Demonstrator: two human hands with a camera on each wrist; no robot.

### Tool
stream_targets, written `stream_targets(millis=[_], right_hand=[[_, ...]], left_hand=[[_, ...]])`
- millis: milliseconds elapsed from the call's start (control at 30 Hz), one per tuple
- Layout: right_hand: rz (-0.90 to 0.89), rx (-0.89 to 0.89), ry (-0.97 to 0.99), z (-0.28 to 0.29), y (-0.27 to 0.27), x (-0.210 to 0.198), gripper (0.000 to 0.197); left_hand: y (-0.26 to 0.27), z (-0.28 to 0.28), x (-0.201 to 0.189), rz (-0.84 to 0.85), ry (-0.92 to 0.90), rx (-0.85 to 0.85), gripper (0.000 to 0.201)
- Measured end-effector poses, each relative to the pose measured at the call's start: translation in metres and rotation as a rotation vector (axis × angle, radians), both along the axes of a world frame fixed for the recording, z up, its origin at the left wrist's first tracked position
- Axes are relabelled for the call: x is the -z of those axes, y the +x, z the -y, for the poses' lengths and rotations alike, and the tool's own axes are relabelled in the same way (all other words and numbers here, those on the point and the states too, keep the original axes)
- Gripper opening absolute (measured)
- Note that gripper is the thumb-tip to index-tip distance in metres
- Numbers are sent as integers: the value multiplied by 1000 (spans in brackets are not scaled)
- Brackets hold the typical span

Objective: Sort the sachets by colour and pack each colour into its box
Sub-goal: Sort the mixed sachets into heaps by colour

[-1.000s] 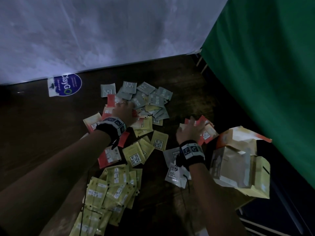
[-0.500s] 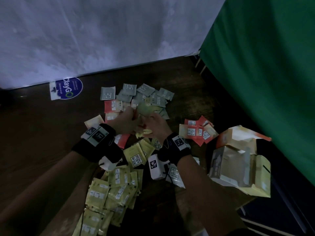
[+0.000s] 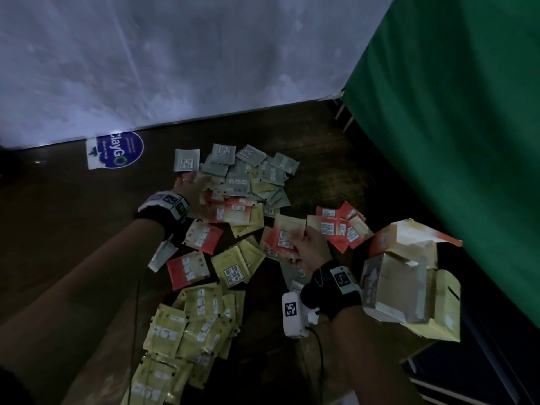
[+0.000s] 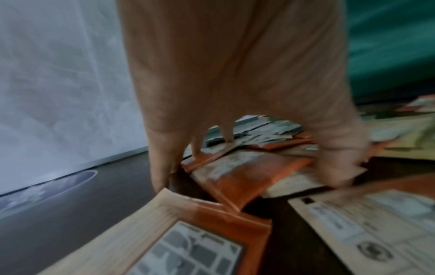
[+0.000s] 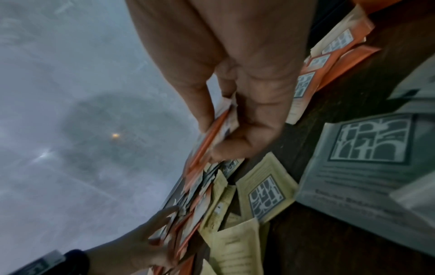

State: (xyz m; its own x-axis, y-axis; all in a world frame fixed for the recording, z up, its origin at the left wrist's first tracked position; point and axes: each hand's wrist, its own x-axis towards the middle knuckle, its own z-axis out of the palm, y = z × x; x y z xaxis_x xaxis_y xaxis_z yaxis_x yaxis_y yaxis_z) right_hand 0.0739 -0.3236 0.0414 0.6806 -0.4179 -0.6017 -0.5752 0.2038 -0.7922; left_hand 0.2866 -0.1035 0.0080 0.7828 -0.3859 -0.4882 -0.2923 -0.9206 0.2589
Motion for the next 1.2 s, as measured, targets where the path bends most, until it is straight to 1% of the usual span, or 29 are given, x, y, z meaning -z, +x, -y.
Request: stream_targets(millis=[33,133,200,267,333,433,467,533,600,667,700,733,767,833,900,933,967,1000,1033,1067,1133,1167,1200], right_hand=[[11,2,-14,-1,-2,1,17],[36,1,-64,-5,-7,1,18],[36,2,-56,-6,-9,-3,13],[47,-6,-36,-8,-10,-6,4],[56,3,-36,-10,-8,-9,3],[90,-17,-31,-16,1,-17,22],[113,-34,-11,-18,4,-21,26],[160,-31,87,-24,11,-31,27],[211,-17,212,-33,18,-44,24],[267,-39,282,-43,25,-54,14],[285,-41,307,-46,28,-56,11],[300,-34,333,-50,30,-57,12],[308,-22,358,-52,30,-57,16],[319,-31,423,-54,29,-54,27],[311,-64,488,-54,22,-49,25],[280,-61,482,-51,16,-47,21],[235,-36,449,-48,9,-45,18],[184,-1,406,-42,2,-43,20],[136,36,368,-35,-5,-37,26],[99,66,336,-29,-13,-32,34],[46,125,276,-20,-27,-21,39],[33,141,250,-17,-32,-18,39],[27,146,228,-16,-37,-15,40]], left_hand=[[0,1,-1,25,9,4,100],[-8,6,-4,134,15,22,65],[-14,2,-4,193,15,49,55],[-12,-9,-4,206,-63,32,48],[-12,-18,-15,204,-200,-65,38],[-27,-22,-54,251,-351,-218,29],[-33,-23,-65,254,-420,-296,28],[-47,-27,-81,197,-595,-423,34],[-62,-26,-92,19,-764,-457,39],[-76,-17,-98,-173,-887,-434,28],[-82,-8,-100,-222,-917,-385,19],[-90,1,-104,-237,-919,-332,11],[-95,12,-104,-243,-897,-301,7],[-102,28,-98,-284,-867,-291,30],[-112,40,-84,-267,-873,-226,55],[-117,44,-77,-241,-848,-185,62],[-121,48,-69,-180,-787,-136,63],[-122,48,-61,-110,-688,-83,62],[-120,49,-52,-62,-575,-78,57],[-115,49,-45,-49,-497,-118,50],[-100,47,-28,-5,-338,-146,36],[-93,47,-22,13,-257,-153,39],[-85,45,-13,29,-191,-155,53]])
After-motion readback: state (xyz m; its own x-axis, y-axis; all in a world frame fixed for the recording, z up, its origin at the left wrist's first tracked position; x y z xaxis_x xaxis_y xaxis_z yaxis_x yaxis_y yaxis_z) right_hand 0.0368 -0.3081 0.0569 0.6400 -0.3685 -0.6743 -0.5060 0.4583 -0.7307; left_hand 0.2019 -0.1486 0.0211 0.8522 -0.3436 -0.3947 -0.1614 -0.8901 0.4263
